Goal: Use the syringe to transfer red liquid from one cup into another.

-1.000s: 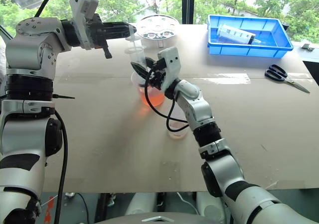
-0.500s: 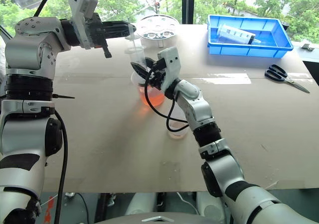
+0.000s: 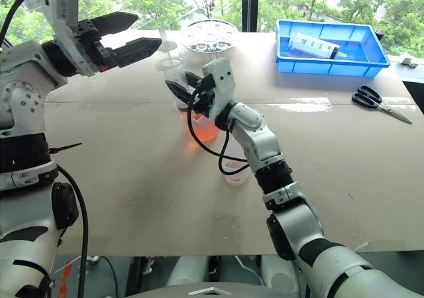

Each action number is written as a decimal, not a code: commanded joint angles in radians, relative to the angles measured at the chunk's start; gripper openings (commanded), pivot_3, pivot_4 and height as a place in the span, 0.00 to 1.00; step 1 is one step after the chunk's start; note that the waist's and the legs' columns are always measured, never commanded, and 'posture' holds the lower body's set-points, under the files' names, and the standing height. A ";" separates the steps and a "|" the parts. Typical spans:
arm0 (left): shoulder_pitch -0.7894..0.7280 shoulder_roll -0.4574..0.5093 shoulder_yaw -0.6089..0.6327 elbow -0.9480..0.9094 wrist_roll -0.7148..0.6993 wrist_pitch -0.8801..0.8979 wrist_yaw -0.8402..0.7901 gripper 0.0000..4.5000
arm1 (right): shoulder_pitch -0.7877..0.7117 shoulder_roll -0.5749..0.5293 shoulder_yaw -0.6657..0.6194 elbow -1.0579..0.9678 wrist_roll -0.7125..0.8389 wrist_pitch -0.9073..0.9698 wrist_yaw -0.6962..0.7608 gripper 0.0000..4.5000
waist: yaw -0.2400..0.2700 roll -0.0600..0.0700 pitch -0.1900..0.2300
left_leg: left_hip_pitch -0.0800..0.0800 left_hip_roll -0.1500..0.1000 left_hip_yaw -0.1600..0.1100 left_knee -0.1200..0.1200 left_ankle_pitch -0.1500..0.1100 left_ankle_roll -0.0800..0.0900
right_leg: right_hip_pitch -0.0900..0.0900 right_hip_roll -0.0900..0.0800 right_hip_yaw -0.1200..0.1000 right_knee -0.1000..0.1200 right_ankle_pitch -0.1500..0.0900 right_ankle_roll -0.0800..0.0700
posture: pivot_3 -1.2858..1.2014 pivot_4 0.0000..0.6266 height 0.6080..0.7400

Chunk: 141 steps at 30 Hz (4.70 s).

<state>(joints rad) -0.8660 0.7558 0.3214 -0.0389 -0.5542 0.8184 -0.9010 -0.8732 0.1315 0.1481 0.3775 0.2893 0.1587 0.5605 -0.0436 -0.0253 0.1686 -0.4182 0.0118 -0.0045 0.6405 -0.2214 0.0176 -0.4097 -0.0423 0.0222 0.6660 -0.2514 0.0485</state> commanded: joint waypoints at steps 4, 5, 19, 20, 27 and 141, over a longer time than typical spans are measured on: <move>0.112 -0.002 0.204 -0.203 -0.223 0.215 0.153 1.00 | -0.118 0.028 -0.072 -0.046 0.060 0.012 -0.014 0.30 | 0.000 0.000 0.000 | 0.001 0.000 -0.001 0.000 0.000 0.000 | 0.000 0.000 0.000 0.002 0.000 0.000 | 0.52 0.24 1.00; 0.148 -0.010 0.237 -0.241 -0.277 0.252 0.169 1.00 | -0.135 0.024 -0.087 -0.050 0.074 0.022 -0.017 0.30 | 0.000 0.000 0.000 | 0.001 0.000 -0.001 0.000 0.000 0.000 | 0.000 0.000 -0.001 0.002 0.000 0.000 | 0.52 0.24 1.00; 0.441 -0.023 0.284 -0.475 -0.699 0.318 0.289 1.00 | -0.142 -0.083 -0.220 -0.236 0.254 0.165 0.004 0.30 | 0.005 -0.002 -0.001 | 0.001 -0.002 -0.002 0.000 0.000 0.000 | 0.001 -0.009 -0.003 0.002 0.000 0.000 | 0.52 0.24 1.00; 0.453 -0.024 0.278 -0.492 -0.703 0.301 0.292 1.00 | -0.125 -0.112 -0.232 -0.287 0.287 0.204 0.013 0.30 | 0.006 -0.002 -0.001 | 0.001 -0.002 -0.002 0.000 0.000 0.000 | 0.001 -0.009 -0.003 0.002 0.000 0.000 | 0.52 0.24 1.00; 0.495 0.008 0.233 -0.498 -0.767 0.247 0.276 1.00 | 0.059 -0.381 -0.327 -0.671 0.592 0.537 0.037 0.30 | 0.013 -0.002 -0.001 | 0.000 -0.002 -0.002 -0.001 0.000 0.000 | 0.002 -0.010 -0.004 -0.002 0.000 0.000 | 0.52 0.24 1.00; 0.107 -0.087 -0.030 -0.310 -0.528 0.229 0.002 1.00 | 0.416 -0.550 -0.352 -0.937 0.711 0.501 -0.052 0.30 | 0.026 -0.002 0.000 | 0.001 0.000 -0.003 0.007 0.000 0.001 | 0.006 0.000 -0.003 -0.001 0.000 0.000 | 0.52 0.24 1.00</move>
<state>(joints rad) -0.7670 0.6520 0.2469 -0.2966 -1.0328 1.0389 -0.9092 -0.4306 -0.4047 -0.1551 -0.5147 0.9381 0.6504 0.5277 -0.0174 -0.0276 0.1689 -0.4170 0.0118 -0.0071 0.6471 -0.2217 0.0186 -0.4034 -0.0423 0.0195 0.6645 -0.2516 0.0486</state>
